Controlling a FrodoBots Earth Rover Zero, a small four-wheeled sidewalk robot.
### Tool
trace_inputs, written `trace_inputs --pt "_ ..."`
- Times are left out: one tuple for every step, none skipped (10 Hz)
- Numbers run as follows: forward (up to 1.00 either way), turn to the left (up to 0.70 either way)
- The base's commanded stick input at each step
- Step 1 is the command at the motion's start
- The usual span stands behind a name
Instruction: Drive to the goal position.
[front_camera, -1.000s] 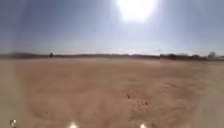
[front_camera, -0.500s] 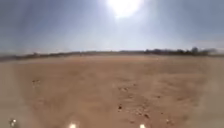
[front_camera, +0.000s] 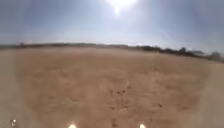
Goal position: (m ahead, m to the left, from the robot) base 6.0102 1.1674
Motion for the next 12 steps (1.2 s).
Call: trace_inputs --pt "0.00 0.26" --pt "0.00 0.38" --pt "0.00 0.45" --pt "0.00 0.45" --pt "0.00 0.45" --pt "0.00 0.45" --pt "0.00 0.45" --pt "0.00 0.45" --pt "0.00 0.45" --pt "0.00 0.45" --pt "0.00 0.45" --pt "0.00 0.45"
